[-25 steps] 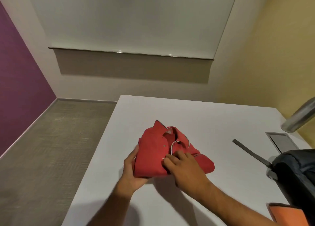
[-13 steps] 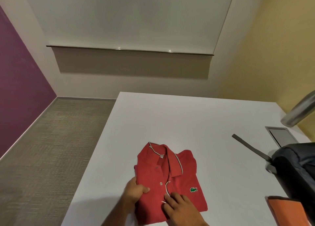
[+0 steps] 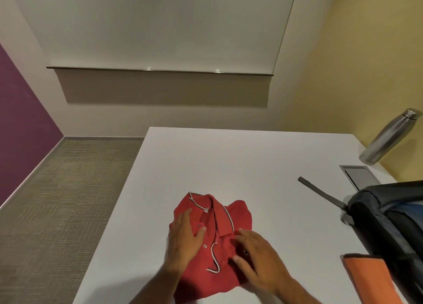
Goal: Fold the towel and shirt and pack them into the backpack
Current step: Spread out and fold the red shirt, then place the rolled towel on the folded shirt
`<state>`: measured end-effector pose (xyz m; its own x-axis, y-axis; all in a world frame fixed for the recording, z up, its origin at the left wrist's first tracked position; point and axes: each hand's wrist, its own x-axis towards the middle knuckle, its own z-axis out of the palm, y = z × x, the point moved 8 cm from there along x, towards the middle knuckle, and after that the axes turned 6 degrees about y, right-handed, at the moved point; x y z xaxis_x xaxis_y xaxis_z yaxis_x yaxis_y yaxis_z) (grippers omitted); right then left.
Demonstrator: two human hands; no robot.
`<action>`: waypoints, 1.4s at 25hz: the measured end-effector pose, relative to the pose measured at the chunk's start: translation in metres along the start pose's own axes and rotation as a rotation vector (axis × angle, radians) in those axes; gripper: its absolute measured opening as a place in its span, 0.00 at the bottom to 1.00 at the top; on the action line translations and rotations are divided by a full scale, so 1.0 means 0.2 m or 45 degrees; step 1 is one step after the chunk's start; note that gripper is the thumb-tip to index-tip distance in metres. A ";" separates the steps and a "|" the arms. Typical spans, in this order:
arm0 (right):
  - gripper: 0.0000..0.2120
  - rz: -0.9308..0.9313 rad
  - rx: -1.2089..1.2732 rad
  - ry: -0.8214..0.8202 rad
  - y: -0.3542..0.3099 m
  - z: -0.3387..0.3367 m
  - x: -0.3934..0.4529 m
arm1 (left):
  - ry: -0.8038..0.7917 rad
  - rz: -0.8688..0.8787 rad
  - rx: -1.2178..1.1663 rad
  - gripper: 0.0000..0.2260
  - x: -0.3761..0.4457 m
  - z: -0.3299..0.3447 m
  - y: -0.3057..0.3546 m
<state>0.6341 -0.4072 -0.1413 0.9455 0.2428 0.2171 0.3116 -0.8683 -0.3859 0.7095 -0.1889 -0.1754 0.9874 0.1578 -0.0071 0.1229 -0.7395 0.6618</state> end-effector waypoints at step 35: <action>0.29 1.571 0.024 -0.014 1.47 -0.48 -1.25 | -1.288 -0.506 -0.545 0.47 -1.15 1.65 1.22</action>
<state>0.4799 -0.7640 -0.2233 0.6081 -0.7312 -0.3092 -0.7887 -0.5121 -0.3403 0.5444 -0.6215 -0.2600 0.5393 -0.4073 -0.7370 0.5885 -0.4437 0.6758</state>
